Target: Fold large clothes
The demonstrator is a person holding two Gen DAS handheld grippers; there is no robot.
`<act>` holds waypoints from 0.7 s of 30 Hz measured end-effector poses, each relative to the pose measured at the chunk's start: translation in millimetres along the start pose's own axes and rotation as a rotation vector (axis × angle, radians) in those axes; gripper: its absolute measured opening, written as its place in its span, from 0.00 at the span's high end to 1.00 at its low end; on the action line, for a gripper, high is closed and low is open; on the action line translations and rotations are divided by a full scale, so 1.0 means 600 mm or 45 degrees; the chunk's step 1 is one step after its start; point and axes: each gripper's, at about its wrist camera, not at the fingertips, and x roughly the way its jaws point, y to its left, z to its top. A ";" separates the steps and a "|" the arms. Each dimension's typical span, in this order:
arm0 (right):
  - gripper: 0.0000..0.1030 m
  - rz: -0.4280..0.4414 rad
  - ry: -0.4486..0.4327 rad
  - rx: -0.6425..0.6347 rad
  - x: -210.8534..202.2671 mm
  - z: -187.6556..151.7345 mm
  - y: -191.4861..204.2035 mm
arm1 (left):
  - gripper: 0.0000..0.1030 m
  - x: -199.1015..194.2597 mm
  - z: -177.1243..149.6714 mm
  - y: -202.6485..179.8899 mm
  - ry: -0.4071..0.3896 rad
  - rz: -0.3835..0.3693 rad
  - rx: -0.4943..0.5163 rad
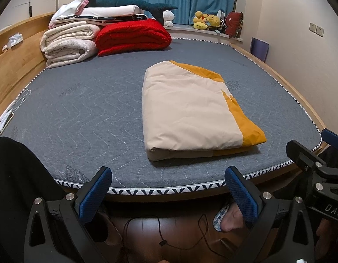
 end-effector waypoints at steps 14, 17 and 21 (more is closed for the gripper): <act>0.01 0.015 -0.016 -0.025 0.004 0.000 -0.007 | 0.00 0.001 -0.001 -0.001 0.011 -0.004 -0.009; 0.01 0.015 -0.016 -0.024 0.004 0.000 -0.006 | 0.00 0.002 0.000 -0.001 0.011 -0.005 -0.010; 0.01 0.013 -0.015 -0.025 0.004 0.000 -0.005 | 0.00 0.002 -0.001 -0.002 0.017 -0.010 -0.015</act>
